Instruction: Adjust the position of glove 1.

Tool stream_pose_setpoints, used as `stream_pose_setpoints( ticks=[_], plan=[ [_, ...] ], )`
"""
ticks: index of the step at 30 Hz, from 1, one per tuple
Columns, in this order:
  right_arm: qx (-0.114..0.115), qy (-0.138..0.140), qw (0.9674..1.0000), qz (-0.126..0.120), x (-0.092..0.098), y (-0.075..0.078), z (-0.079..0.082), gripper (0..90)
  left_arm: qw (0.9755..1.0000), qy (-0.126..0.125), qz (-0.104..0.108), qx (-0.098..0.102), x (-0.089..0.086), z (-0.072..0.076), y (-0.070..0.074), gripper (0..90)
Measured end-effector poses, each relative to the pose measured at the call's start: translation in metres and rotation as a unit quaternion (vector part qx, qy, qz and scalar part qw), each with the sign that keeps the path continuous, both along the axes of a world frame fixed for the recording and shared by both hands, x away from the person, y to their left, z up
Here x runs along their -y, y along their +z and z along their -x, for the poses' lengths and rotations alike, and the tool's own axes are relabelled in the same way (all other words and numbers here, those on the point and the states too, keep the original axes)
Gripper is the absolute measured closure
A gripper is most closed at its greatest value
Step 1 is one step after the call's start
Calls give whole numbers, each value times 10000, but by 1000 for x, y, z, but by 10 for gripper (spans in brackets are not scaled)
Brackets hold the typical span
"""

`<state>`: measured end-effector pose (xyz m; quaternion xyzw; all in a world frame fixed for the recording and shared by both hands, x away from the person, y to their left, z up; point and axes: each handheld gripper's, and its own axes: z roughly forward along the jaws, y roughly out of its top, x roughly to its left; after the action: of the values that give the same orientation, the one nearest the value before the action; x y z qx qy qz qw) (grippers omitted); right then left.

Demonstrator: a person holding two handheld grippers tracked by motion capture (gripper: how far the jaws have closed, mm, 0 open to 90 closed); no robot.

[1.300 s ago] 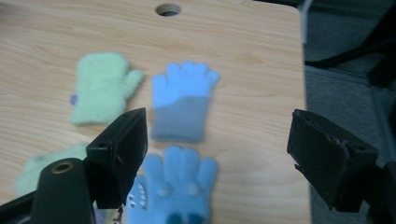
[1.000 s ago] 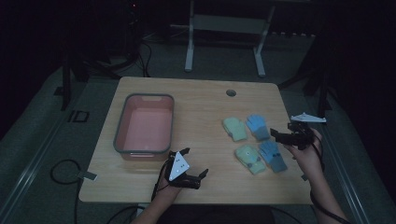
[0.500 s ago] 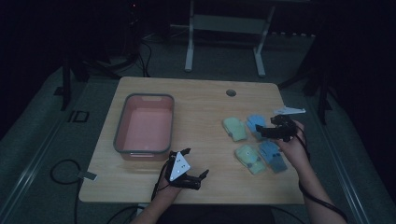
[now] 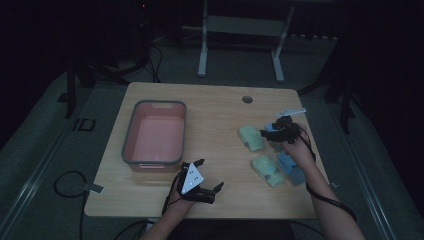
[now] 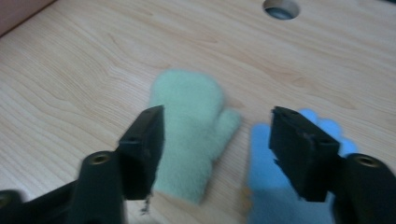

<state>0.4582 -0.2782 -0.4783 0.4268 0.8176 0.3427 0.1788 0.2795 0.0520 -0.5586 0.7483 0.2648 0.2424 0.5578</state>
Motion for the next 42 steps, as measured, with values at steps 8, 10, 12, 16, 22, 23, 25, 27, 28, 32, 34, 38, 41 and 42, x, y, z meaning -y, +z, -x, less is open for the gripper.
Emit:
stream_pose_setpoints(
  ticks=[8,10,12,16,22,23,25,27,28,32,34,38,41,42],
  plan=[
    [-228,394,9990,42,-15,-17,-18,467,10000,-1,2,-20,0,0,0,0],
    [-338,597,9976,124,-22,-25,-23,503,10000,2,11,-17,0,0,0,1],
    [-373,614,9973,156,-24,-28,-25,512,10000,2,15,-18,0,0,0,0],
    [-439,677,9964,248,-31,-37,-34,546,10000,-11,3,-2,0,0,0,0],
    [-541,788,9936,608,-39,-51,-41,585,10000,-5,16,-15,0,0,0,0],
    [-583,809,9932,609,-40,-52,-42,598,10000,-5,13,-11,0,0,0,0],
    [-562,821,9928,672,-42,-52,-41,615,10000,-4,12,-10,0,0,0,0],
    [-517,868,9922,735,-44,-53,-40,671,10000,-9,8,0,0,0,0,0],
    [-520,847,9926,703,-44,-53,-39,711,10000,-4,7,-2,0,0,0,1],
    [-553,731,9940,595,-45,-54,-38,795,10000,1,15,-11,0,0,0,0],
    [-576,648,9948,541,-45,-54,-39,824,10000,2,15,-14,0,0,0,0],
    [-684,347,9965,334,-45,-52,-38,855,10000,15,30,-25,0,0,0,0],
    [-616,170,9975,318,-45,-46,-35,858,10000,21,42,-34,-1,0,0,1],
    [-613,75,9978,251,-46,-43,-33,859,10000,25,46,-37,-1,-1,0,1]
  ],
)
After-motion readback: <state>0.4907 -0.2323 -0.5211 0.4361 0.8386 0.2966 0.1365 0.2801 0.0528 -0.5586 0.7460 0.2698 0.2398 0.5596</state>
